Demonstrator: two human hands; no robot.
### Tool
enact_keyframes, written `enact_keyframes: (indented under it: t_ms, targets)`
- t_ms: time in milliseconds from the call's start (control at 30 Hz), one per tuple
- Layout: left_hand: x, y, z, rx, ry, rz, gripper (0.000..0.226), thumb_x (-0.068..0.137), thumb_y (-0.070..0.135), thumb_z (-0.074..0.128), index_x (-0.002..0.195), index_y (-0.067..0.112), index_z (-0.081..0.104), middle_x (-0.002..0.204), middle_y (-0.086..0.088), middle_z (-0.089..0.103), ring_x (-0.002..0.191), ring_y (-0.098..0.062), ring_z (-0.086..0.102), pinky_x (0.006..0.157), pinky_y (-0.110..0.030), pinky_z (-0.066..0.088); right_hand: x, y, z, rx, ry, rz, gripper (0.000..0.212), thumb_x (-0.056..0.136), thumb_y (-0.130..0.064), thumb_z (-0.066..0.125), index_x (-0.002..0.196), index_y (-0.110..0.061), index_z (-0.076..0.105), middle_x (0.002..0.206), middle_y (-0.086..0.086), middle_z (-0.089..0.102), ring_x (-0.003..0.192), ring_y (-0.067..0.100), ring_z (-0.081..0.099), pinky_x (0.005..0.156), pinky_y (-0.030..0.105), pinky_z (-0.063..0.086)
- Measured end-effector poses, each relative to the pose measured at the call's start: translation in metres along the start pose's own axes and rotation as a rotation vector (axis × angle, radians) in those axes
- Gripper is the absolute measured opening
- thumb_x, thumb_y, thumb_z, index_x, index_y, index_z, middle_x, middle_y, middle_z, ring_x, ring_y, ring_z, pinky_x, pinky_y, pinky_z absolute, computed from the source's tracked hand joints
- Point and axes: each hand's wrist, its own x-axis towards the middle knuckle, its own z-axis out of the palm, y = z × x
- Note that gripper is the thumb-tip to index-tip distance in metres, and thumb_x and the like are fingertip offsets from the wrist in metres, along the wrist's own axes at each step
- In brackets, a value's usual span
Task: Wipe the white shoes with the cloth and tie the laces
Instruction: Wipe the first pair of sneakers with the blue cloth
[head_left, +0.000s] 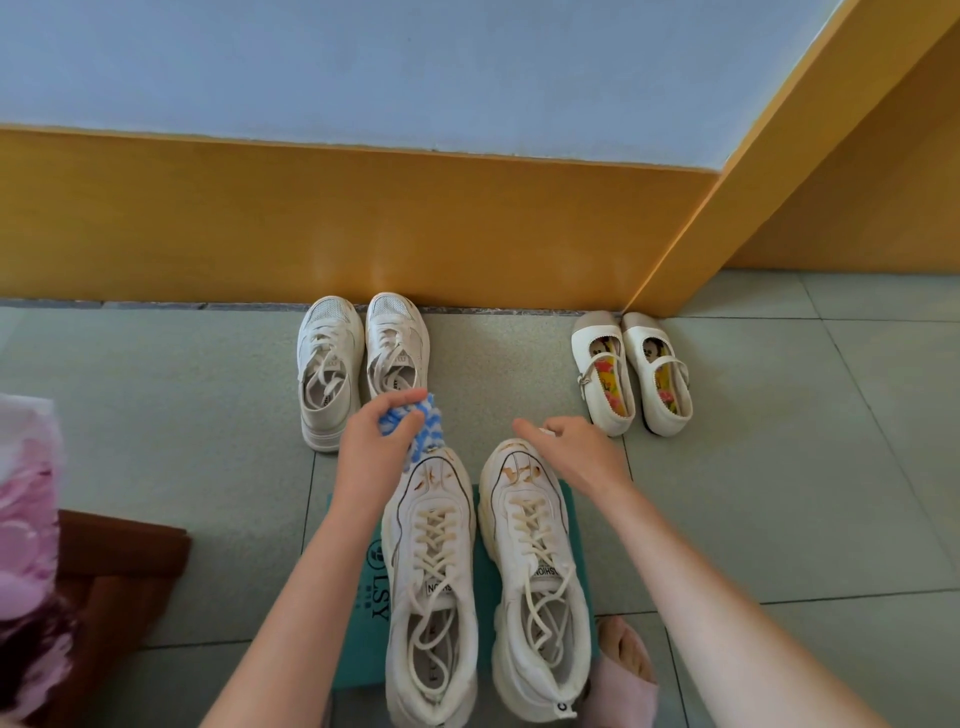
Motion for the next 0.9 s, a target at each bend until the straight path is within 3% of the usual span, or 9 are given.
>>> enact_keyframes:
  t_ms: [67,300,433,600,733,900]
  targets:
    - [0.0,-0.001,0.0,-0.002,0.004,-0.002,0.022,0.091,0.016,0.057,0.108,0.026,0.066,0.095,0.001,0.069,0.078,-0.022,0.061,0.071,-0.036,0.052,-0.001,-0.001,0.001,-0.055,0.066,0.002,0.048,0.086,-0.056,0.049,0.055,-0.021,0.036,0.053,-0.007,0.038,0.051,0.011,0.036,0.055,0.028,0.028]
    - [0.0,-0.002,-0.001,-0.017,0.0,-0.019,0.021,0.091,0.015,0.058,0.106,0.026,0.066,0.094,0.003,0.068,0.081,-0.019,0.063,0.073,-0.032,0.051,0.001,-0.001,0.007,-0.102,0.243,-0.009,0.045,0.085,-0.052,0.049,0.053,-0.021,0.043,0.052,-0.007,0.042,0.052,0.012,0.042,0.054,0.027,0.032]
    - [0.0,-0.002,-0.003,-0.022,0.021,-0.024,0.02,0.091,0.016,0.058,0.106,0.025,0.067,0.105,0.0,0.067,0.093,-0.017,0.066,0.08,-0.033,0.056,0.002,-0.004,0.011,-0.017,0.15,-0.044,0.05,0.088,-0.056,0.048,0.055,-0.02,0.034,0.054,-0.005,0.035,0.051,0.012,0.033,0.053,0.029,0.026]
    - [0.001,-0.002,-0.007,-0.047,0.034,-0.028,0.02,0.091,0.015,0.057,0.106,0.024,0.066,0.084,0.002,0.065,0.078,-0.027,0.06,0.077,-0.042,0.053,0.001,-0.006,0.017,-0.185,0.237,-0.132,0.046,0.083,-0.049,0.053,0.048,-0.022,0.038,0.05,-0.006,0.04,0.051,0.012,0.037,0.052,0.028,0.03]
    - [0.002,-0.006,-0.012,-0.048,0.042,-0.013,0.019,0.09,0.016,0.058,0.104,0.026,0.067,0.082,-0.005,0.065,0.074,-0.02,0.052,0.069,-0.036,0.045,0.0,-0.009,0.017,-0.15,0.29,-0.148,0.049,0.085,-0.054,0.051,0.049,-0.023,0.038,0.05,-0.006,0.041,0.052,0.013,0.04,0.052,0.028,0.031]
    - [0.002,-0.005,-0.015,-0.069,0.062,-0.029,0.02,0.09,0.014,0.058,0.105,0.024,0.067,0.093,-0.001,0.068,0.081,-0.023,0.061,0.07,-0.032,0.049,-0.001,-0.013,0.017,-0.177,0.223,-0.126,0.048,0.083,-0.053,0.052,0.048,-0.024,0.038,0.051,-0.007,0.041,0.05,0.011,0.037,0.051,0.026,0.028]
